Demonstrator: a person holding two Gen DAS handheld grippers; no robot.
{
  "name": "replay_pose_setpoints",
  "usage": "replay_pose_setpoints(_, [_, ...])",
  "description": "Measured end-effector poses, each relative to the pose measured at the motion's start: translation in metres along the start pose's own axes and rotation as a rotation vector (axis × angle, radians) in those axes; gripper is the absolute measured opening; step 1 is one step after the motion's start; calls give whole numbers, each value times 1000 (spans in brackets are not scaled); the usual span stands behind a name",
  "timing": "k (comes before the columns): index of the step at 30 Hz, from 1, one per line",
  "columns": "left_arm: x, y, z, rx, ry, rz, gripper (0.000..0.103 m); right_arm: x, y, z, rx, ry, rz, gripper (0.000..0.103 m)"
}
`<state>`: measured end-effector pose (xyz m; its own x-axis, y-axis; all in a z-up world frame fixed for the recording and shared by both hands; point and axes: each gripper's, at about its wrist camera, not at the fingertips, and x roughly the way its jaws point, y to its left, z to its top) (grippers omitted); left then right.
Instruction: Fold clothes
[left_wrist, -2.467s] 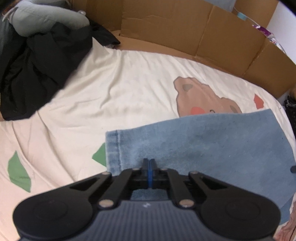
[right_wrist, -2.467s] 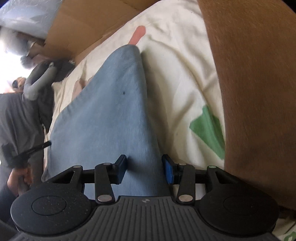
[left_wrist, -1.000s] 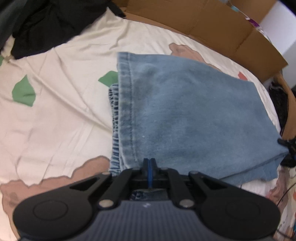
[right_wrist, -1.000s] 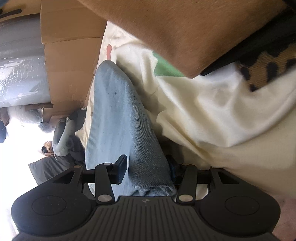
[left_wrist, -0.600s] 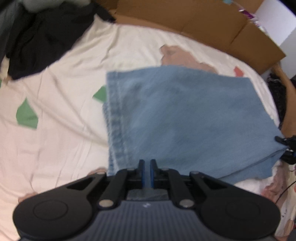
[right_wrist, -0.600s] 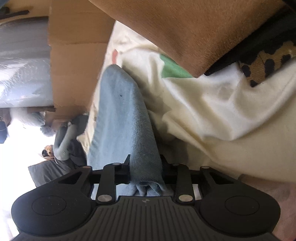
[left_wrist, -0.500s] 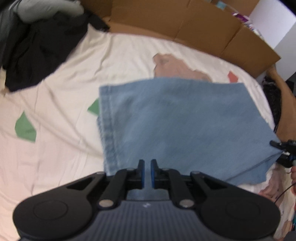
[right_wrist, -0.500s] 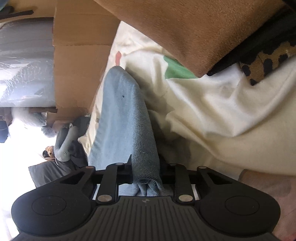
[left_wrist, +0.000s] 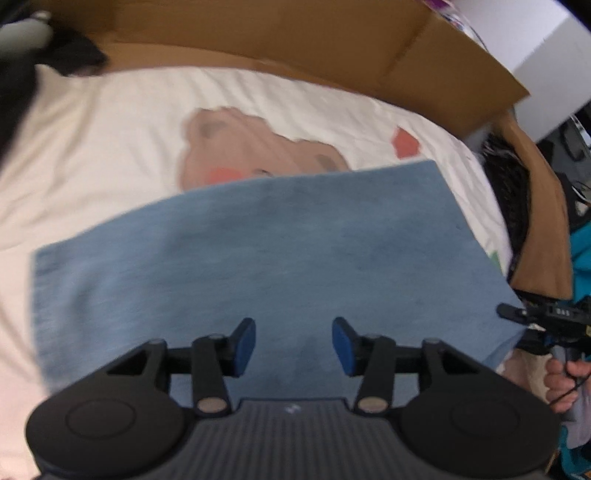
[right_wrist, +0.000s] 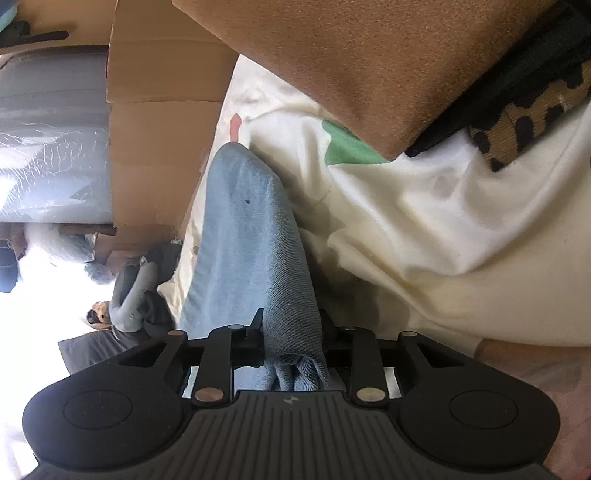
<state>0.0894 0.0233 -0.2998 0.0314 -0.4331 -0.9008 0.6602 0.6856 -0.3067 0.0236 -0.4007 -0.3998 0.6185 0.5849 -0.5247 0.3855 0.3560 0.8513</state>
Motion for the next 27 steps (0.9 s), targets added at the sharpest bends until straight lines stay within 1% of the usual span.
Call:
replay_pose_setpoints(2, [15,-12,3,37,3,-6,47,0,-2,1,6,-11,-4,28])
replay_pose_setpoints(4, [28,-20,7,48,-2,8,46,-1,-2,1,7,-33,-8,30])
replay_pose_setpoints(5, [34,-22,9,39,-4,14,45,-1,-2,1,7,-46,-10,30])
replay_pose_setpoints(7, [44,-22,15,6,-7,22,40,-2,-3,1,16,-70,-11,31])
replay_pose_setpoints(8, [49,-21,18,-15,-6,27,39,-2,-3,2,21,-82,-12,31])
replay_pose_setpoints(9, [51,-20,22,-30,-10,39,36,-2,-4,2,24,-91,-12,31])
replay_pose_setpoints(10, [53,-20,26,-37,-22,53,33,-2,-4,2,24,-92,-11,31])
replay_pose_setpoints(12, [55,-20,34,-39,-48,66,33,0,-4,1,22,-93,-13,31])
replay_pose_setpoints(13, [57,-19,38,-44,-57,74,31,0,-5,1,26,-95,-10,31])
replay_pose_setpoints(16, [61,-17,49,-61,-82,101,21,1,-6,2,28,-93,-7,31])
replay_pose_setpoints(20, [64,-17,59,-54,-119,130,18,3,-6,4,21,-86,-7,32])
replay_pose_setpoints(22, [68,-17,63,-70,-131,137,13,3,-6,4,17,-83,-9,32])
replay_pose_setpoints(25, [73,-20,66,-80,-131,130,8,4,-6,5,12,-80,-12,32])
replay_pose_setpoints(27, [76,-24,66,-79,-128,121,7,4,-6,5,16,-82,-7,32])
